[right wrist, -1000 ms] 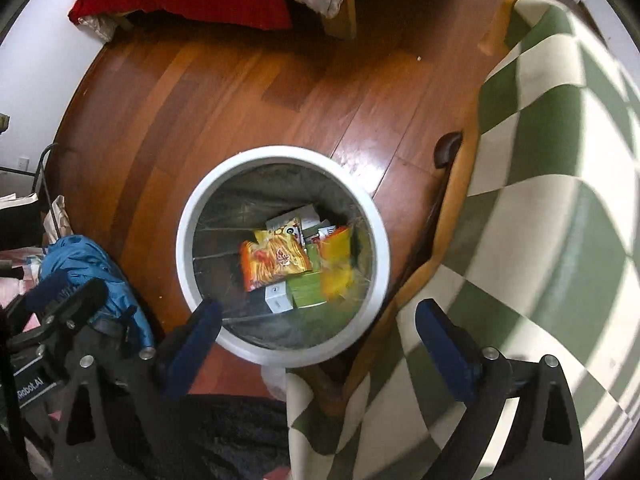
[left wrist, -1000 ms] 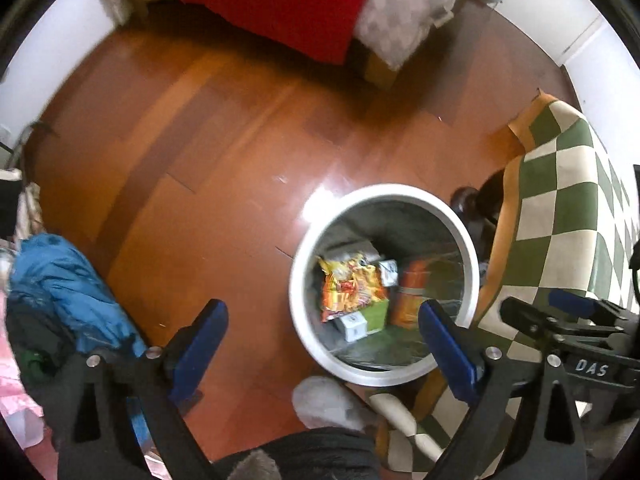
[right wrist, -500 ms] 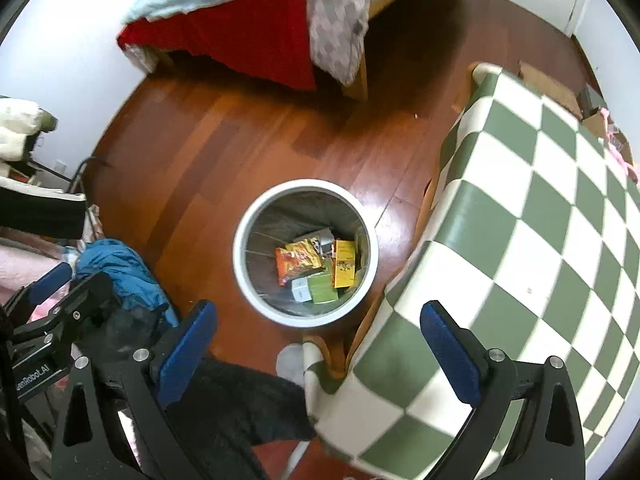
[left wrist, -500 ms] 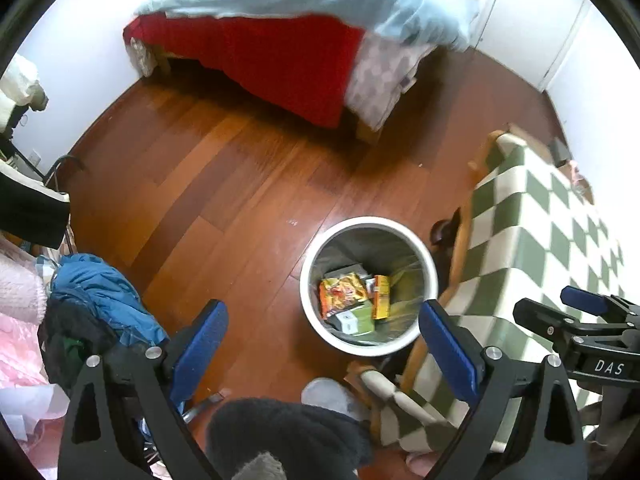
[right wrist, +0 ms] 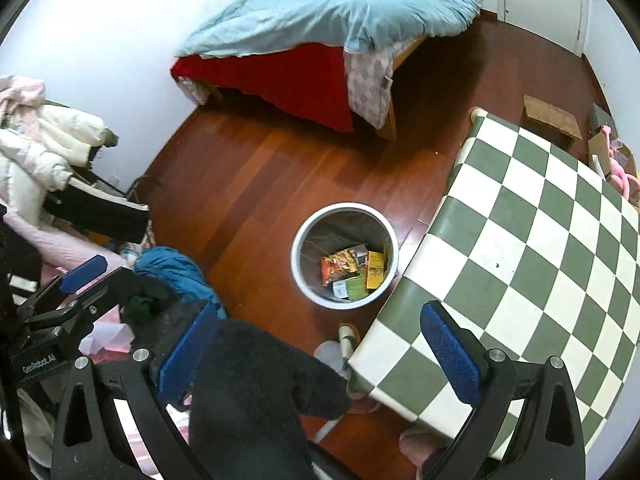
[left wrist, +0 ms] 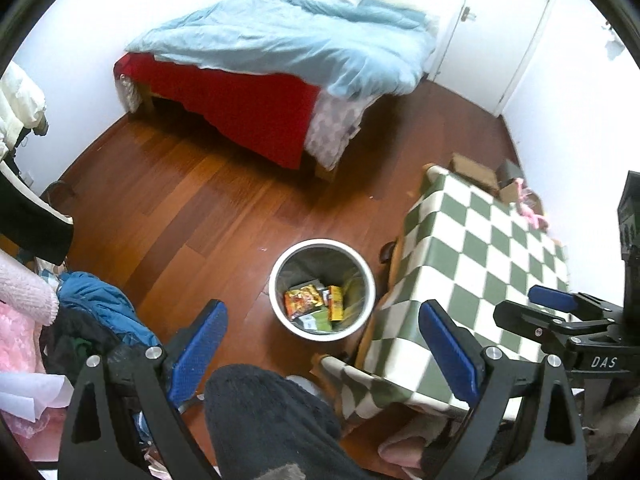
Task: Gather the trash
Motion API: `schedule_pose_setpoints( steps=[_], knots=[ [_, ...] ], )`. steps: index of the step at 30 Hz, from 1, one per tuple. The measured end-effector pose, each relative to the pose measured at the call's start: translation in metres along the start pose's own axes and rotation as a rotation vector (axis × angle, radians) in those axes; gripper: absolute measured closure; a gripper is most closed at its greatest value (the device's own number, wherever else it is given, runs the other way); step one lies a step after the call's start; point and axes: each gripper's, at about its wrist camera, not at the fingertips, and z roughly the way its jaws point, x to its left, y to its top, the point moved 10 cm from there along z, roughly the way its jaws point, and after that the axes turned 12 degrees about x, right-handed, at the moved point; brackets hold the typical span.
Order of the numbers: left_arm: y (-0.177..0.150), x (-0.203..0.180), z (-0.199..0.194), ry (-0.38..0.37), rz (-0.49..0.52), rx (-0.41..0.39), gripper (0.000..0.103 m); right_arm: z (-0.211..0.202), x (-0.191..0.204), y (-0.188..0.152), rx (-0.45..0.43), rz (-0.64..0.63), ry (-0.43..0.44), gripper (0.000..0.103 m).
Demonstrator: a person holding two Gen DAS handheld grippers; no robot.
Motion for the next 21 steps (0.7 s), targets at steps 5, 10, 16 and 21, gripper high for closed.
schedule_pose_setpoints(
  steps=[5,10,16,21],
  knots=[
    [-0.008,-0.007,-0.034,-0.051,-0.001,-0.023,0.006,-0.035,0.015,-0.013,-0.019,-0.023,0.052,0.0],
    [-0.017,-0.011,-0.057,-0.105,-0.022,-0.033,0.006,-0.062,0.031,-0.024,-0.026,-0.056,0.097,0.0],
    [-0.021,-0.017,-0.08,-0.115,-0.011,-0.06,0.006,-0.076,0.042,-0.029,-0.027,-0.082,0.124,0.0],
    [-0.024,-0.02,-0.09,-0.119,-0.007,-0.074,0.006,-0.084,0.048,-0.033,-0.024,-0.102,0.133,0.0]
  ],
)
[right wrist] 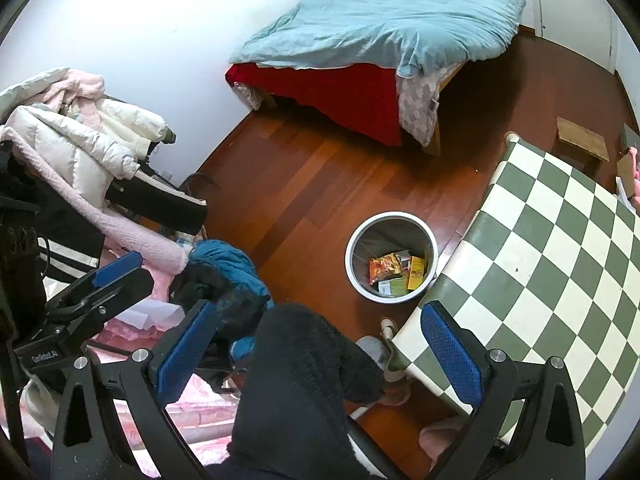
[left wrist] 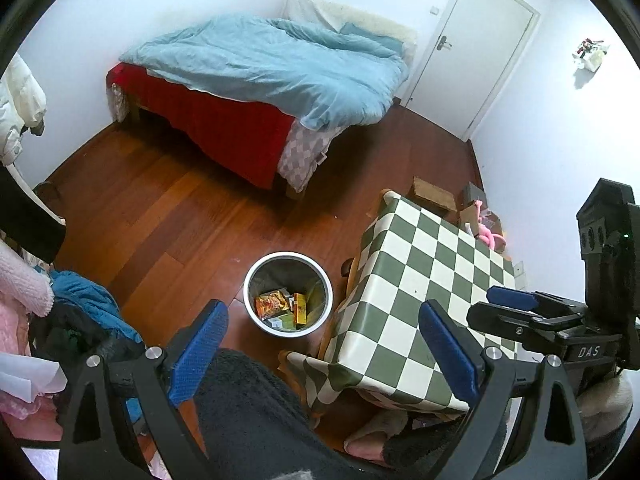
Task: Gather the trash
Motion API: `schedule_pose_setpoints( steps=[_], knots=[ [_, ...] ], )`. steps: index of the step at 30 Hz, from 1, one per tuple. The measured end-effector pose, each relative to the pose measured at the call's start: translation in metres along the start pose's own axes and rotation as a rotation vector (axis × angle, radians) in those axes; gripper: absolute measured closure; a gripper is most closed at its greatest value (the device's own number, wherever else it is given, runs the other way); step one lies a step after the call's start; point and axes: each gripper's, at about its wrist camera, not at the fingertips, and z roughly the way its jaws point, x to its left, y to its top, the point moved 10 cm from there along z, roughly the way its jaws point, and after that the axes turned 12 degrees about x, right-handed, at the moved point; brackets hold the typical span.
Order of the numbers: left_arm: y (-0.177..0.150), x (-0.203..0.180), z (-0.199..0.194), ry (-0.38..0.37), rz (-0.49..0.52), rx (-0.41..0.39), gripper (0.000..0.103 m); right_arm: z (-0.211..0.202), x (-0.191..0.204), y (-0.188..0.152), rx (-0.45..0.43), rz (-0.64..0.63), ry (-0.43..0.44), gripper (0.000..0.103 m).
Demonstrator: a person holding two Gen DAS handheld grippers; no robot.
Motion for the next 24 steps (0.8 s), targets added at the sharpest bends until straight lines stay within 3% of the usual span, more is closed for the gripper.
schedule_pose_setpoints(
  steps=[14,16,24],
  knots=[
    [-0.0022,-0.0017,-0.0053,0.005,-0.006,-0.003,0.006,-0.0065,0.0044,-0.0067,0.017,-0.015,0.013,0.0],
    [-0.0026,-0.0034,-0.0043,0.009,-0.009,0.0,0.0,-0.0062,0.0042,-0.008,0.021,-0.015,0.015,0.0],
    [-0.006,-0.0068,0.0005,0.006,-0.013,0.011,0.0,-0.0059,0.0005,-0.0103,0.028,-0.011,0.006,0.0]
  ],
)
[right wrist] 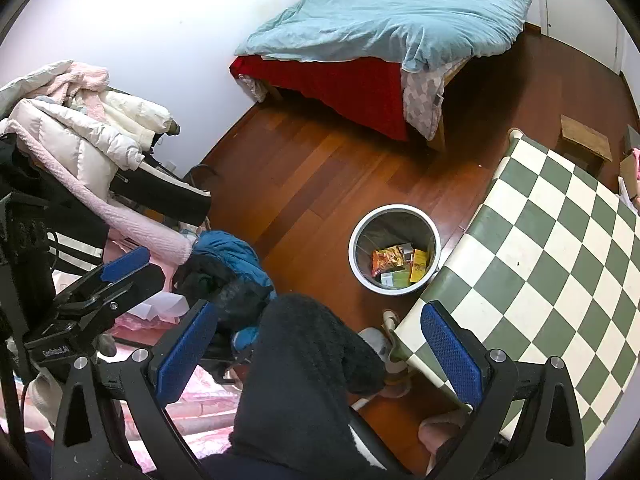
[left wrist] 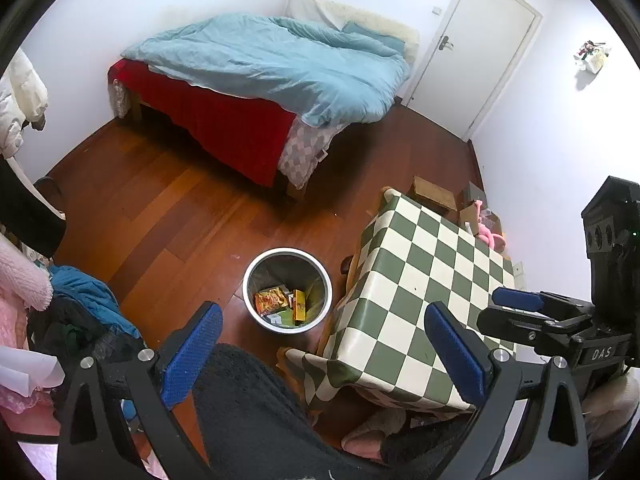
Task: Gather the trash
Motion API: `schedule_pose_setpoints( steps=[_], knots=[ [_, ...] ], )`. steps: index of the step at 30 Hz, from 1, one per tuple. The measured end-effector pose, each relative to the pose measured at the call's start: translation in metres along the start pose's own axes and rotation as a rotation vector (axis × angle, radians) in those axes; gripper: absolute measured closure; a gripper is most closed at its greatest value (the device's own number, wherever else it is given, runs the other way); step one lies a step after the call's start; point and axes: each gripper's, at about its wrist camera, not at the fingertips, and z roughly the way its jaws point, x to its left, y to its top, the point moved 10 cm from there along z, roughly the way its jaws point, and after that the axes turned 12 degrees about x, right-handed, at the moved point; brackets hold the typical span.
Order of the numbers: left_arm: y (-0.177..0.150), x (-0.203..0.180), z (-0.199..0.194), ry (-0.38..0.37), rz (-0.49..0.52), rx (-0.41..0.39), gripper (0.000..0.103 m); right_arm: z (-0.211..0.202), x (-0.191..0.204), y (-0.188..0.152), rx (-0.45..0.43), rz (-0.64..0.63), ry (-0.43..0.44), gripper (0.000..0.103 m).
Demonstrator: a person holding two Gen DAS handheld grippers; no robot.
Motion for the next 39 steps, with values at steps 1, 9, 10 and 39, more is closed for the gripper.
schedule_pose_setpoints(
  steps=[1,9,10,39],
  knots=[
    [-0.001,0.0,0.001,-0.003,0.0,0.002,0.0,0.0,0.001,0.0,0.0,0.0,0.0,0.0],
    [-0.002,-0.005,0.005,-0.018,0.007,0.01,0.0,-0.003,-0.005,0.0,0.0,0.006,-0.007,0.0],
    [-0.003,-0.005,0.005,-0.02,0.007,0.011,0.0,-0.003,-0.005,0.0,-0.001,0.007,-0.009,0.0],
    [-0.007,-0.007,0.007,-0.044,0.005,0.022,0.0,0.002,0.007,-0.001,0.02,-0.002,0.016,0.0]
  ],
)
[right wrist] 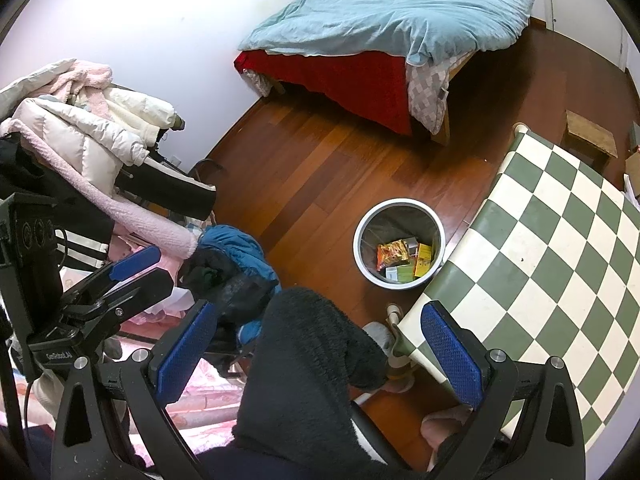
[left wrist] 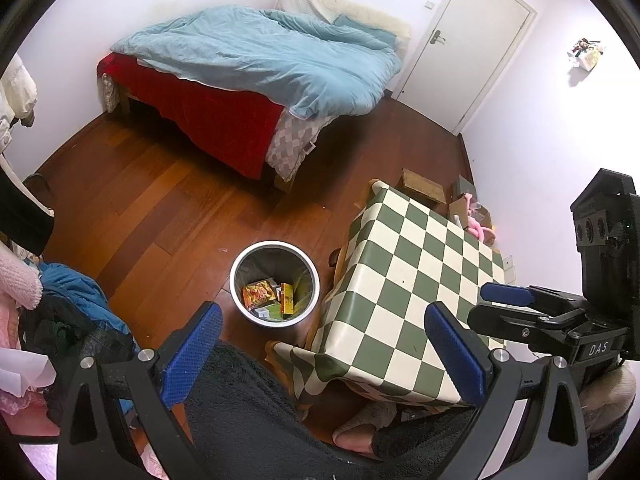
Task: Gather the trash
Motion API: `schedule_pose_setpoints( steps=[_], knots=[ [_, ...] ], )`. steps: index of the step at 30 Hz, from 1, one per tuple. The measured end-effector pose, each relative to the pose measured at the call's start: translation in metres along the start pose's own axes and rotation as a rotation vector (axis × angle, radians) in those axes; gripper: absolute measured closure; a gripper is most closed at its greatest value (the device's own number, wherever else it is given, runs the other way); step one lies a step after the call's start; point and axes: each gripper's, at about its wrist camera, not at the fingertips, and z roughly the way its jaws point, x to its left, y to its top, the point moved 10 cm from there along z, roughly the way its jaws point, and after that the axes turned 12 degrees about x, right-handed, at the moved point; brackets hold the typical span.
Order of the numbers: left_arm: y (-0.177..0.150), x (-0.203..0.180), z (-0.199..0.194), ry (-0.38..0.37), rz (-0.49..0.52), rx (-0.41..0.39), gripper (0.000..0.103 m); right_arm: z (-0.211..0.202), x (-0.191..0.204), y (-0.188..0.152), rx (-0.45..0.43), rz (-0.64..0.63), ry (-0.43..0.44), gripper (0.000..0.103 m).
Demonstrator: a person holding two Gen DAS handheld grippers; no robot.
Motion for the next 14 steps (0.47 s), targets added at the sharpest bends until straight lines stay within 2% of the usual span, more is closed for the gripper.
schedule_pose_setpoints(
  steps=[14],
  knots=[
    [-0.0013,0.0024,0.0019,0.003,-0.002,0.003,0.0,0.0045,-0.0012,-0.0015,0.014,0.008,0.005,0.0]
  ],
)
